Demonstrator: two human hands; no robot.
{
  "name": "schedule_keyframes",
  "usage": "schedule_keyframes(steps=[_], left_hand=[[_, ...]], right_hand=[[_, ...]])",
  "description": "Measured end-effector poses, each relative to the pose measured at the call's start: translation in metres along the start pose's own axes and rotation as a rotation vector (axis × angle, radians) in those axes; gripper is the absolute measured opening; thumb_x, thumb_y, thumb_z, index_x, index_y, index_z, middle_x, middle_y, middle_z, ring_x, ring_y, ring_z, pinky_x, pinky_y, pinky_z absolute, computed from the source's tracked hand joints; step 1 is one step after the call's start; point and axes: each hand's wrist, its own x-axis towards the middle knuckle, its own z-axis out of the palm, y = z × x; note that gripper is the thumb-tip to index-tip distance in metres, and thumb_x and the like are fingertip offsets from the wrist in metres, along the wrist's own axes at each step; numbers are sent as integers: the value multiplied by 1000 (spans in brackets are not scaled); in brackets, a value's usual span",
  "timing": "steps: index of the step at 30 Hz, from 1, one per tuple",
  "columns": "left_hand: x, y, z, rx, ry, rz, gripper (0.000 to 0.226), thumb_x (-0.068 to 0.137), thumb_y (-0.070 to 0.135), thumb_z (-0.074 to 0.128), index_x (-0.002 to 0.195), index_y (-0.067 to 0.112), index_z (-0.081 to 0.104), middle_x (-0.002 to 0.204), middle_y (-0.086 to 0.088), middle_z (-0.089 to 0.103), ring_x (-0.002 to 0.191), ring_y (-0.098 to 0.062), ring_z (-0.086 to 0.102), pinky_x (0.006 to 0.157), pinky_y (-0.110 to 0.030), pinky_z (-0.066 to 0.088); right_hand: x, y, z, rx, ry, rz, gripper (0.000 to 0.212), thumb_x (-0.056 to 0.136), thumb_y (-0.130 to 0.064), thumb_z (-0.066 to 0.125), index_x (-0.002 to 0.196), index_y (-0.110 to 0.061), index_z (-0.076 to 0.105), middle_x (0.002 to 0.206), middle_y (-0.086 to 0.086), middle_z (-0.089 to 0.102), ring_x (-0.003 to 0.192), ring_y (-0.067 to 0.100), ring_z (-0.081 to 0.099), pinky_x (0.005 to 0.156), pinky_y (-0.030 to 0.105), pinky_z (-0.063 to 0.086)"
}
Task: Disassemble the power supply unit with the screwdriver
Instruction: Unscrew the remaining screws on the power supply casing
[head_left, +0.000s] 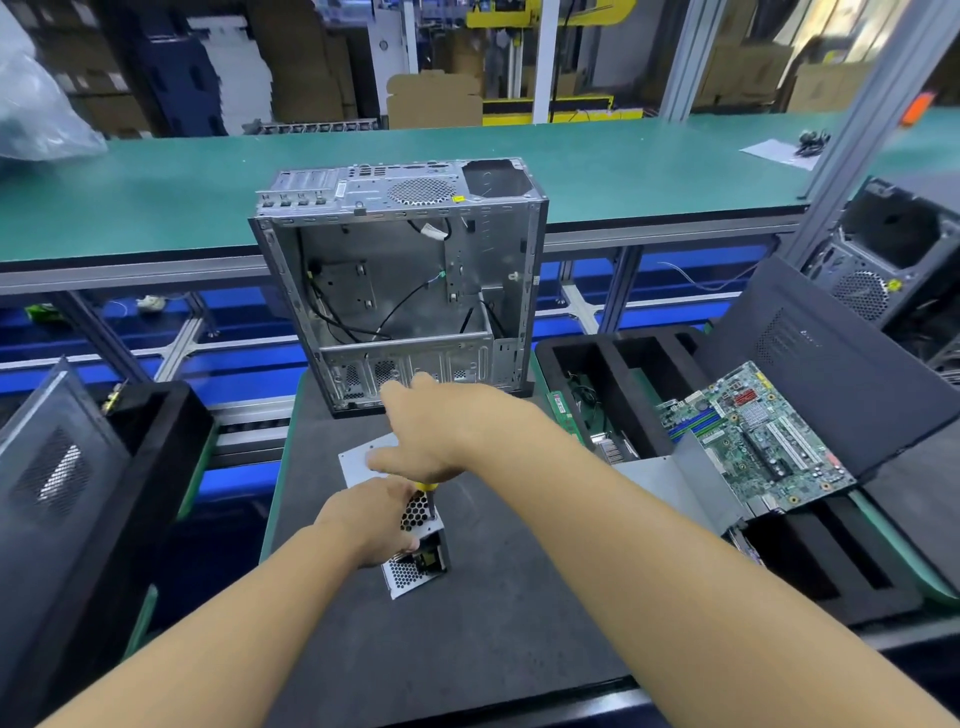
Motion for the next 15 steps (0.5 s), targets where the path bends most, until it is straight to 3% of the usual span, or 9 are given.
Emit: schedule_keyframes(steps=[3, 6, 10, 13, 15], left_hand=[[-2, -4, -5, -76, 10, 77, 52, 90, 39, 61, 139, 32, 46, 113, 10, 53, 112, -21, 55, 92, -36, 48], [-3, -4, -8, -138, 18, 67, 54, 89, 36, 61, 142, 33, 46, 130, 2, 58, 117, -22, 54, 99, -36, 46], [-4, 1, -3, -120, 58, 60, 41, 89, 38, 60, 129, 31, 53, 123, -2, 61, 113, -24, 55, 97, -39, 47], [-6, 2, -3, -185, 88, 101, 22, 87, 35, 61, 109, 35, 58, 103, 7, 56, 103, -22, 57, 91, -40, 49], [-7, 4, -4, -191, 98, 114, 21, 86, 33, 62, 107, 35, 58, 103, 9, 53, 104, -21, 56, 91, -41, 49]], right_hand=[[3, -2, 3, 6, 96, -1, 13, 102, -27, 40, 103, -15, 35, 84, 4, 44, 83, 32, 52, 56, 34, 33], [-1, 0, 0, 55, 60, -55, 17, 91, -7, 44, 107, -10, 38, 99, 9, 37, 79, 31, 50, 60, 39, 37], [-4, 0, -3, 5, -8, -70, 27, 89, -19, 51, 114, -15, 42, 112, 6, 35, 102, 32, 45, 69, 42, 38], [0, 0, -2, -21, 42, -2, 26, 99, -37, 40, 113, -15, 42, 98, 2, 46, 85, 29, 52, 63, 37, 36], [3, 1, 0, -42, 126, -20, 10, 100, -24, 40, 102, -14, 38, 82, 2, 47, 72, 27, 49, 53, 32, 28]])
